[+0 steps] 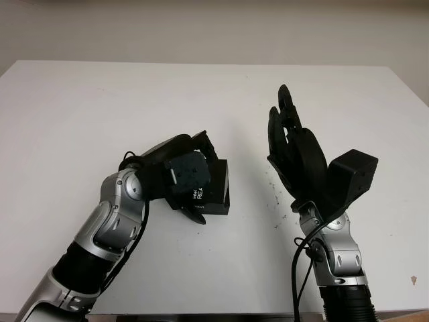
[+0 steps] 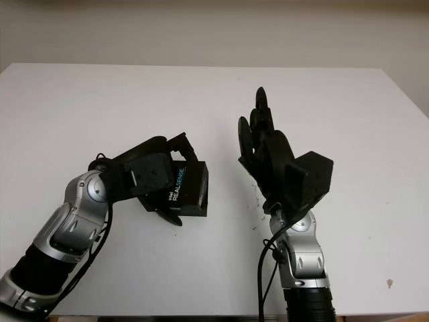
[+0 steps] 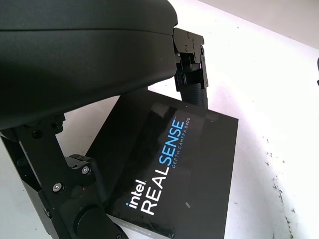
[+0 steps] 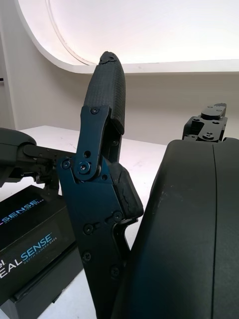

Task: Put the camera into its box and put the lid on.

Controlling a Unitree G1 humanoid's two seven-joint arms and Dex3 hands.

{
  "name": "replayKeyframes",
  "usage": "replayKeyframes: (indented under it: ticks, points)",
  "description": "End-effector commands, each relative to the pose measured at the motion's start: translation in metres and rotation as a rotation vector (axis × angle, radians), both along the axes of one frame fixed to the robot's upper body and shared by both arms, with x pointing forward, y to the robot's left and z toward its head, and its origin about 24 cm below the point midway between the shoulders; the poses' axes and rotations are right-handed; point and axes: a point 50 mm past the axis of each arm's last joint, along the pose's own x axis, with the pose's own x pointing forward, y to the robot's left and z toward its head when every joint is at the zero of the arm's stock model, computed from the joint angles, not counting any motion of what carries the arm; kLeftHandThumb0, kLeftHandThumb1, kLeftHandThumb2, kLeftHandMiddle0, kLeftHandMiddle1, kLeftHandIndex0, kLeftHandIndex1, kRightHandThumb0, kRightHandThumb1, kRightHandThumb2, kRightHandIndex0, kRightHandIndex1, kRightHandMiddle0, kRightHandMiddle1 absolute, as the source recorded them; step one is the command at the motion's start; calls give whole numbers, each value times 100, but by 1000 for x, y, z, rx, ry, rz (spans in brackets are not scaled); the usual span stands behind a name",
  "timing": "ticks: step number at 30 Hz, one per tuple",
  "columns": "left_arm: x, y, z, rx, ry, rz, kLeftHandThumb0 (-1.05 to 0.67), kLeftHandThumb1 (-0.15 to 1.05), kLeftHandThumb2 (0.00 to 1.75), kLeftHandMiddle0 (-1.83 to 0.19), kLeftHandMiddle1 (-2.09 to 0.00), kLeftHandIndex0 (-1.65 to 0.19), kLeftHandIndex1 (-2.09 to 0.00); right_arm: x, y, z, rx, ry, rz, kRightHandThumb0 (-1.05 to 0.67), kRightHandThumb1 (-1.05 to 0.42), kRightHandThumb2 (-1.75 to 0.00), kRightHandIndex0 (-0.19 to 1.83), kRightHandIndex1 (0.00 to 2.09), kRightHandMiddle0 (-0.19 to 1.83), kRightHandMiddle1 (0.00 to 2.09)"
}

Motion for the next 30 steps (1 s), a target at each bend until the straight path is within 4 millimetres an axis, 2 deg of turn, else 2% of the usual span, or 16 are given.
replayKeyframes:
  ticks: [1, 3, 5, 10, 12, 20, 23, 27, 30]
  points:
    - [-2, 5, -9, 17, 24, 22, -25, 105, 37, -56, -209, -33, -209, -2, 0, 3, 5, -8, -5, -79, -105, -56, -19, 0, -19, 0]
    - [-1, 6, -10, 8, 35, 39, -26, 105, 37, -54, -209, -33, -209, -2, 0, 2, 5, -8, -2, -80, -105, -56, -19, 0, -19, 0]
    - [-1, 7, -10, 1, 47, 50, -26, 105, 37, -43, -209, -32, -209, -2, 0, 2, 8, -9, 1, -79, -105, -56, -19, 0, -19, 0]
    - [0, 7, -12, 5, 56, 65, -26, 105, 37, -47, -209, -31, -209, -2, 1, 1, 1, -9, 5, -79, -105, -56, -19, 0, -19, 0]
    - [0, 7, -13, 1, 59, 68, -26, 105, 37, -36, -209, -29, -206, -2, 1, 1, 2, -4, 5, -79, -105, -56, -19, 0, -19, 0]
    - [2, 7, -15, -17, 93, 85, -26, 105, 37, -33, -209, -28, -203, -1, 3, 0, 5, -1, 8, -80, -105, -55, -19, 0, -19, 0]
    - [3, 6, -15, -29, 111, 96, -26, 105, 37, -37, -209, -31, -206, -1, 4, 0, 11, -2, 14, -78, -105, -55, -19, 0, -19, 0]
    - [3, 3, -16, -17, 115, 92, -26, 105, 36, -54, -209, -31, -207, 0, 5, -1, 16, -7, 21, -78, -105, -55, -19, 0, -19, 0]
    - [4, 0, -15, -9, 116, 86, -25, 105, 34, -51, -209, -31, -204, 0, 6, -1, 17, -2, 22, -77, -105, -55, -19, 0, -19, 0]
